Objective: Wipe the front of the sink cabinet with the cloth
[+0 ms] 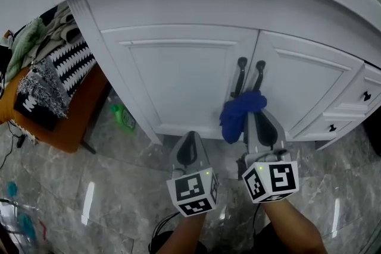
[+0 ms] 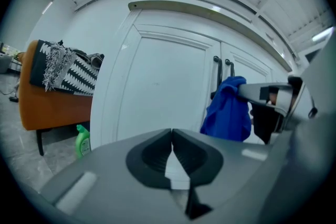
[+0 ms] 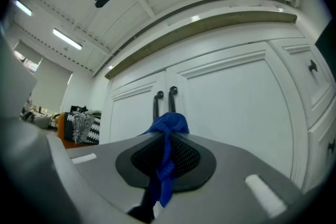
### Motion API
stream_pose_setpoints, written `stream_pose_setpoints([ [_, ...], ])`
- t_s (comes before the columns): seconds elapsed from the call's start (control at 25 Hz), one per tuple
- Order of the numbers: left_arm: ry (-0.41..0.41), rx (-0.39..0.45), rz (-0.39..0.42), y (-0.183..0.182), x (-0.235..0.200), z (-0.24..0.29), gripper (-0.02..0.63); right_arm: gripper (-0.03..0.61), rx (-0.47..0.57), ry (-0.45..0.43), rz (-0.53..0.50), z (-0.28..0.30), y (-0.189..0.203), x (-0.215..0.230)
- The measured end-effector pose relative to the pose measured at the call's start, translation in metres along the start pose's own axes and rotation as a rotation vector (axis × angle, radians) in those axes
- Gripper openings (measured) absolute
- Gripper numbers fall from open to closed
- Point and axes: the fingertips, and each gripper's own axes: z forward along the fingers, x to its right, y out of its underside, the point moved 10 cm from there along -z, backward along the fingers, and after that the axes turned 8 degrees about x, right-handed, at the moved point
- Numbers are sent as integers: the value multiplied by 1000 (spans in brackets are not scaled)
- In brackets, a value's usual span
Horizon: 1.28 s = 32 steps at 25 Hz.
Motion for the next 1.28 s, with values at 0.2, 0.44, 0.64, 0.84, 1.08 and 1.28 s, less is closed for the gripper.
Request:
stream_pose_setpoints([
  [0.2, -18, 13, -8, -3, -5, -4, 12, 28, -14, -108, -31, 24, 7, -27],
  [0.44, -63, 28, -51, -11, -19, -13, 12, 28, -33, -159, -51, 51, 16, -48],
  [0.64, -97, 35, -65, -17, -29, -20, 12, 28, -62, -205, -32, 71, 23, -67],
  [0.84, -126, 46, -67, -21, -42, -25, 12, 28, -71, -298, -64, 92, 20, -91],
  [1.08, -176, 67, -91, -26, -65, -31, 12, 28, -76, -428, -56, 113, 21, -124],
  [1.28, -209, 89, -100, -32, -75, -40, 12, 28, -92, -561, -29, 128, 30, -160],
])
